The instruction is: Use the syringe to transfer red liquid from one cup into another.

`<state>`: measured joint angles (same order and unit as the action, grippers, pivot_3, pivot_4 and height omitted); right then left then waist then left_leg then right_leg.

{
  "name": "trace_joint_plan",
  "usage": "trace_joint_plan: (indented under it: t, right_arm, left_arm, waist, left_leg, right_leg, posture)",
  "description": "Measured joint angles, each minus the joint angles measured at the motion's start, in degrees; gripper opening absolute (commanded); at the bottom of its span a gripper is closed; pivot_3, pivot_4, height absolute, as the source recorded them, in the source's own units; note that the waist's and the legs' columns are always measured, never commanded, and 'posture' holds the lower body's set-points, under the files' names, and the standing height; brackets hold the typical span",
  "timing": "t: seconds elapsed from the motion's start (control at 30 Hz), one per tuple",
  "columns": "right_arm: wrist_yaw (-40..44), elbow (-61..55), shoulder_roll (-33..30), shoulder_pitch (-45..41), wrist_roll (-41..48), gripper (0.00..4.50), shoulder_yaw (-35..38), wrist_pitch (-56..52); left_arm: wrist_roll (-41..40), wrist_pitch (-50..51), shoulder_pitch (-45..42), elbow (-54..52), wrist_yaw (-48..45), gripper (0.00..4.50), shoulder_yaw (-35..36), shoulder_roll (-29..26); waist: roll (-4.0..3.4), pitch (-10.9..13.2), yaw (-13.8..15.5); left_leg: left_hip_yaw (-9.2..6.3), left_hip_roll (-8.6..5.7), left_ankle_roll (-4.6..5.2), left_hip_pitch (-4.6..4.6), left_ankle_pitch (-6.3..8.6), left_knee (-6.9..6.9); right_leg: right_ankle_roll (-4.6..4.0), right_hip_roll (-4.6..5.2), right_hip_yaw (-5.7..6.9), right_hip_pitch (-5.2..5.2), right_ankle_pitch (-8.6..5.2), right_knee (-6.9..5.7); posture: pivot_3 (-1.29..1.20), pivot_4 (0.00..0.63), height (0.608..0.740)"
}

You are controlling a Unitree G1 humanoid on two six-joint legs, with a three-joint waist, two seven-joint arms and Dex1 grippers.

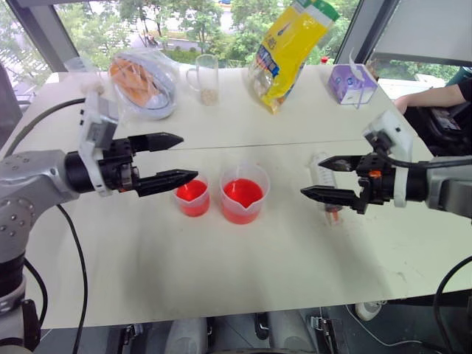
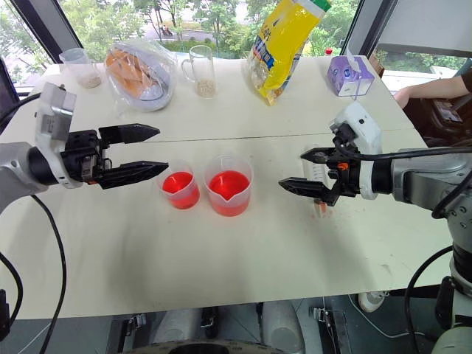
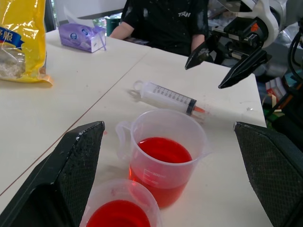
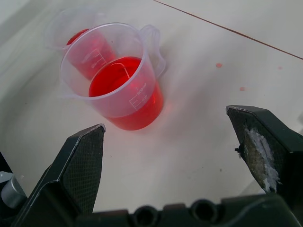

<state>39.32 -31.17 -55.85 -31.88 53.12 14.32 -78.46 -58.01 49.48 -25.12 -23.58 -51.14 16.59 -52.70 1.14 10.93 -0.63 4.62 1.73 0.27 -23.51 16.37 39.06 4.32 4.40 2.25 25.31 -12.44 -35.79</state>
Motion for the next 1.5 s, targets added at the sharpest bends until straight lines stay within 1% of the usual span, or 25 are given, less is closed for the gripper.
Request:
trace_joint_plan:
  t: [0.6,0.83,0.9,1.07,1.17,1.27,1.5]
  right_arm:
    - [-0.6,1.6,-1.0,0.0,-0.6,4.48,-0.7,1.0]
    - [-2.7,6.7,-1.5,-1.1,-3.2,4.48,-3.4,0.8]
    - [-3.8,9.1,-1.5,-2.6,-4.9,4.48,-5.3,0.3]
    - [-6.2,20.7,-0.9,-10.3,-10.8,4.48,-12.0,-1.2]
    - [-7.4,29.3,1.5,-14.9,-16.1,4.48,-17.9,-0.8]
    - [-7.4,37.9,4.2,-17.5,-20.8,4.48,-22.9,0.0]
    - [-4.7,54.5,10.7,-24.0,-28.1,4.48,-28.5,3.5]
  left_arm:
    - [0.1,-0.4,-1.7,0.5,0.3,4.5,-0.2,0.2]
    - [1.6,-1.8,-1.6,0.8,-0.1,4.5,-2.3,1.8]
    - [2.5,-2.6,-1.0,0.7,-0.8,4.5,-2.6,2.0]
    - [4.3,-3.7,-1.6,0.9,-2.4,4.5,-4.9,2.2]
    - [5.4,-4.4,-2.4,1.1,-2.6,4.5,-5.9,3.7]
    - [6.9,-5.6,-2.4,1.3,-2.9,4.5,-7.6,5.3]
    - [8.1,-6.5,-2.2,1.2,-2.4,4.5,-8.0,7.3]
  waist:
    - [0.0,0.0,0.0]
    - [0.01,0.0,0.0]
    - [0.01,0.0,-0.1]
    - [0.01,0.0,-0.1]
    - [0.01,0.0,-0.1]
    - [0.01,0.0,-0.1]
    - [0.01,0.0,-0.1]
  left_leg:
    - [0.0,0.0,0.0,0.0,0.0,0.02]
    - [0.01,-0.01,0.0,0.0,0.0,0.04]
    - [0.02,-0.01,0.0,0.0,0.0,0.04]
    - [0.04,-0.02,0.0,0.01,0.0,0.06]
    - [0.05,-0.03,0.0,0.01,0.0,0.06]
    - [0.05,-0.11,0.01,-0.02,0.0,0.06]
    - [0.04,-0.11,0.02,-0.02,0.0,0.06]
  right_leg:
    - [0.01,0.0,0.0,-0.01,0.01,-0.01]
    - [0.01,0.0,-0.01,-0.02,0.01,-0.01]
    - [0.0,-0.01,-0.01,-0.01,0.01,-0.02]
    - [-0.01,-0.02,-0.02,0.0,0.01,-0.04]
    - [0.0,-0.01,-0.03,-0.01,0.01,-0.04]
    - [0.15,-0.02,-0.04,0.02,0.1,-0.05]
    - [0.19,-0.03,-0.03,0.02,0.12,-0.07]
  posture:
    - [0.0,0.15,0.74]
    - [0.0,0.15,0.74]
    - [0.0,0.15,0.74]
    - [0.0,0.15,0.74]
    - [0.0,0.15,0.74]
    - [0.0,0.15,0.74]
    - [0.0,0.15,0.74]
